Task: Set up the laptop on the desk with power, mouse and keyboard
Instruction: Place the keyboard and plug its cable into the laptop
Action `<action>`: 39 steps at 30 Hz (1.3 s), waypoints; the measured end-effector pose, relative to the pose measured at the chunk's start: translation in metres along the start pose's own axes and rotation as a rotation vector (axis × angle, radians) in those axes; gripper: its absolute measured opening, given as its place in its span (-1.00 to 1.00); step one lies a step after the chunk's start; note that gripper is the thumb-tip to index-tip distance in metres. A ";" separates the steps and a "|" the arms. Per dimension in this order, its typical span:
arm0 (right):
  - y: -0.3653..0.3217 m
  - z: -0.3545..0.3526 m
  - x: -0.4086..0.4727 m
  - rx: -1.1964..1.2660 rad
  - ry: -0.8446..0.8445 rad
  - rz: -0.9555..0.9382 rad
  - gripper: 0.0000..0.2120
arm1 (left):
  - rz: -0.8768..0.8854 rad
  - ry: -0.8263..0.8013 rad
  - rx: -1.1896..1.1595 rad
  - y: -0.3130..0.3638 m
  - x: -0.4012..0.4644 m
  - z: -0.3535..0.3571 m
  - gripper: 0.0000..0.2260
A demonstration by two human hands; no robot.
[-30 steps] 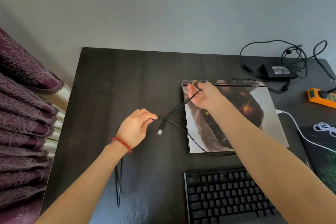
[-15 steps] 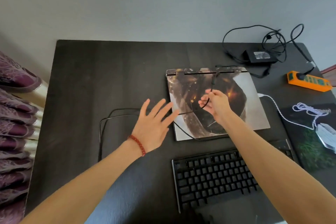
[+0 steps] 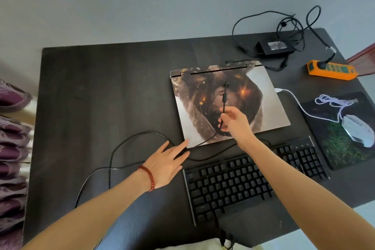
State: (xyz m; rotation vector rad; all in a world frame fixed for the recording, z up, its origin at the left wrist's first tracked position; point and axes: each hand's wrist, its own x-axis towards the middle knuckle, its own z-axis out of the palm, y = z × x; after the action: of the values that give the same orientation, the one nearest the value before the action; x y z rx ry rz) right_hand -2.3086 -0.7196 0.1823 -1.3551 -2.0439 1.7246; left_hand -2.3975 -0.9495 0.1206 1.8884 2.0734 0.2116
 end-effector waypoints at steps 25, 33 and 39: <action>-0.007 0.075 0.025 -0.804 -0.026 -0.425 -0.66 | -0.831 0.414 -0.881 -0.088 0.053 -0.074 -0.81; 0.018 0.094 0.040 -1.007 0.093 -0.438 -0.56 | -0.660 0.380 -0.704 -0.076 0.063 -0.029 -0.77; 0.027 0.099 0.042 -1.056 0.167 -0.478 -0.52 | -0.650 0.433 -0.535 -0.076 0.071 -0.013 -0.76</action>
State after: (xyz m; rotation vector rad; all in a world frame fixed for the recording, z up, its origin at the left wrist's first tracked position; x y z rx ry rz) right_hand -2.3791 -0.7630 0.1090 -0.9414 -2.9464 0.2724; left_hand -2.4782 -0.8863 0.0982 0.8557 2.4467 0.9580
